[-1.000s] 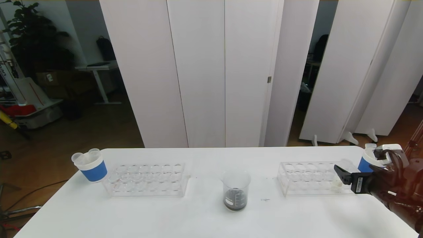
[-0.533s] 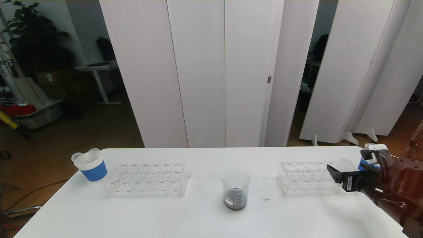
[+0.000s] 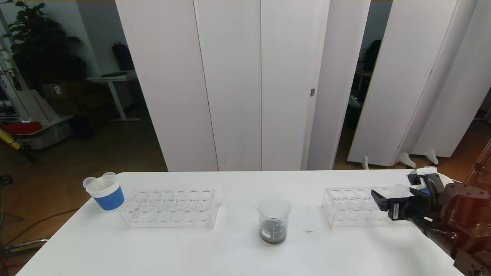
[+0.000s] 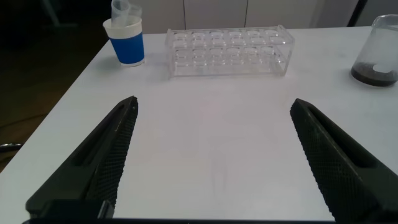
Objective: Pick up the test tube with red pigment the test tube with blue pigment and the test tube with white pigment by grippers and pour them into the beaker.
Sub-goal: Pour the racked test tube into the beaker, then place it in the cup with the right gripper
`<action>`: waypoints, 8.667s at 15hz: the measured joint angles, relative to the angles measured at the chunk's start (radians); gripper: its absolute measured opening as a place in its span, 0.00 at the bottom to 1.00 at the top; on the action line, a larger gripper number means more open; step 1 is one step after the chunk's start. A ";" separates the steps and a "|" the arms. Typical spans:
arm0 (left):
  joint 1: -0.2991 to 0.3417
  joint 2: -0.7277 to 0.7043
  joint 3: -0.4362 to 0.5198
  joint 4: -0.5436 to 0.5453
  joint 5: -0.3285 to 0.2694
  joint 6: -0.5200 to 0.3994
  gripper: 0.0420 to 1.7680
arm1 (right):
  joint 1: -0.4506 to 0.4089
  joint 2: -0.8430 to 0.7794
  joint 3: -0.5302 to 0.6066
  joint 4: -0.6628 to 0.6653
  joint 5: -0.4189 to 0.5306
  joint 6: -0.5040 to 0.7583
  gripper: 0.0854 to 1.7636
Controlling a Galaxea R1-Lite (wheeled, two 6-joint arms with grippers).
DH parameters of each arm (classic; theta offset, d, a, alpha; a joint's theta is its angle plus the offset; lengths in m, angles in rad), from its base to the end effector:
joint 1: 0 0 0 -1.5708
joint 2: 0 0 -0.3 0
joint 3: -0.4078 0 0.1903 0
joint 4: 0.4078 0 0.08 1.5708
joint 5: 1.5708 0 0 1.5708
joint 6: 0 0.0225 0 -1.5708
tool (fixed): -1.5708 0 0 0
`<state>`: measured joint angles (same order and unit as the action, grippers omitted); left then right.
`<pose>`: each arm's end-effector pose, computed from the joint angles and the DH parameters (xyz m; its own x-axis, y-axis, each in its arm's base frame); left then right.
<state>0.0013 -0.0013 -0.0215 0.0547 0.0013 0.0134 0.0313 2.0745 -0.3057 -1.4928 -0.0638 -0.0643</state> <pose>-0.0246 0.0000 0.0758 0.9995 0.0026 -0.0319 -0.0022 0.9999 0.0134 0.2829 0.0074 0.0487 0.9617 -0.0337 -0.2720 0.0125 0.9968 -0.0792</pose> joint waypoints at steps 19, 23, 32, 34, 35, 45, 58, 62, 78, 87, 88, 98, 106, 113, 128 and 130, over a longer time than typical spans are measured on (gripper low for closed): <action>0.000 0.000 0.000 0.000 0.000 0.000 0.99 | 0.031 0.067 -0.023 -0.060 -0.002 0.010 0.41; 0.000 0.000 0.000 0.000 0.000 0.000 0.99 | 0.032 0.070 -0.025 -0.058 0.000 0.011 0.41; 0.000 0.000 0.000 0.000 0.000 0.000 0.99 | 0.017 0.049 -0.027 -0.049 0.002 0.013 0.31; 0.000 0.000 0.000 0.000 0.000 0.000 0.99 | 0.016 0.033 -0.027 -0.050 0.002 0.013 0.31; 0.000 0.000 0.000 0.000 0.000 0.000 0.99 | 0.016 0.024 -0.027 -0.055 0.003 0.012 0.31; 0.000 0.000 0.000 0.000 0.000 0.000 0.99 | -0.013 -0.082 -0.051 -0.030 0.022 0.016 0.31; 0.000 0.000 0.000 0.000 0.000 0.000 0.99 | -0.020 -0.296 -0.573 0.804 0.063 0.098 0.31; 0.000 0.000 0.000 0.000 0.000 0.000 0.99 | 0.015 -0.297 -0.748 0.958 0.141 0.104 0.31; 0.000 0.000 0.000 0.000 0.000 0.000 0.99 | 0.380 -0.213 -0.862 0.971 0.212 -0.014 0.31; 0.000 0.000 0.000 0.000 0.000 0.000 0.99 | 0.471 -0.097 -0.812 0.638 0.218 -0.129 0.31; 0.000 0.000 0.000 0.000 0.000 0.000 0.99 | 0.481 -0.085 -0.803 0.617 0.222 -0.151 0.31; 0.000 0.000 0.000 0.000 0.000 0.000 0.99 | 0.483 -0.058 -0.693 0.421 0.450 -0.505 0.31; 0.000 0.000 0.000 0.000 0.000 0.000 0.99 | 0.437 -0.003 -0.703 0.384 0.623 -0.803 0.31; 0.000 0.000 0.000 0.000 0.000 0.000 0.99 | 0.429 0.053 -0.794 0.419 0.687 -0.973 0.31; 0.000 0.000 0.000 0.000 0.000 0.000 0.99 | 0.441 0.090 -0.833 0.419 0.728 -1.231 0.31; 0.000 0.000 0.000 0.000 0.000 0.000 0.99 | 0.439 0.091 -0.833 0.419 0.727 -1.253 0.31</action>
<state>0.0013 -0.0013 -0.0215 0.0551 0.0013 0.0138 0.4698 2.1653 -1.1391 -1.0740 0.6628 -1.3177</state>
